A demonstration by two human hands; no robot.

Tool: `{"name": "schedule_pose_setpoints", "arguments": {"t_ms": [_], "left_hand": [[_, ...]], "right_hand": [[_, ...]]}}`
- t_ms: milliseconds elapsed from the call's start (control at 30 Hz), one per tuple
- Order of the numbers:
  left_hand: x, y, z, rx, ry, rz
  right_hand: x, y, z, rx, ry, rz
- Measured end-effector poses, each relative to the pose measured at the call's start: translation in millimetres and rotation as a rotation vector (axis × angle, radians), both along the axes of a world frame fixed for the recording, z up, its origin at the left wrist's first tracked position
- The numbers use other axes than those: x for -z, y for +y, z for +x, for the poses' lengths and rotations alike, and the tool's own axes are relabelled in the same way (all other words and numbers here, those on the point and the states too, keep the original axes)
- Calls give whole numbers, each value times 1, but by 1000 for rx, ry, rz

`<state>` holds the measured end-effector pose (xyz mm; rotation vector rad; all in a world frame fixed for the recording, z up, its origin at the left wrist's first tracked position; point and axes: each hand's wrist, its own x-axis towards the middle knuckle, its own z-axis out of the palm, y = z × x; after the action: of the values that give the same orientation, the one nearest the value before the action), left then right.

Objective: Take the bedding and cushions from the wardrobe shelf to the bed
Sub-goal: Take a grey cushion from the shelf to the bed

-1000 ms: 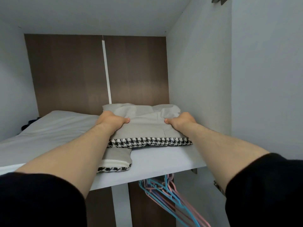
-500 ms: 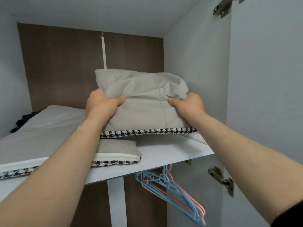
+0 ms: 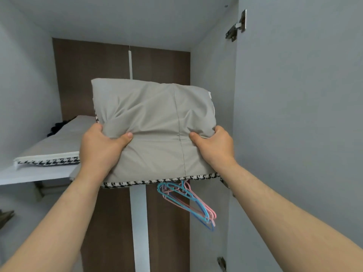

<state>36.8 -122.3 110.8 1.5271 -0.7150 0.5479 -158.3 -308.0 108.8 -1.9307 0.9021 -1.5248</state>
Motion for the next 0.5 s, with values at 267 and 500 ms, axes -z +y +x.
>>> {"name": "schedule_pose_setpoints", "arguments": {"t_ms": [267,500], "left_hand": [[46,70,-107,-35,19,33],[84,135,-168,-11,87,60]], "right_hand": [[44,65,-101,19,37,25],[80,142,-178,50,73,51]]}}
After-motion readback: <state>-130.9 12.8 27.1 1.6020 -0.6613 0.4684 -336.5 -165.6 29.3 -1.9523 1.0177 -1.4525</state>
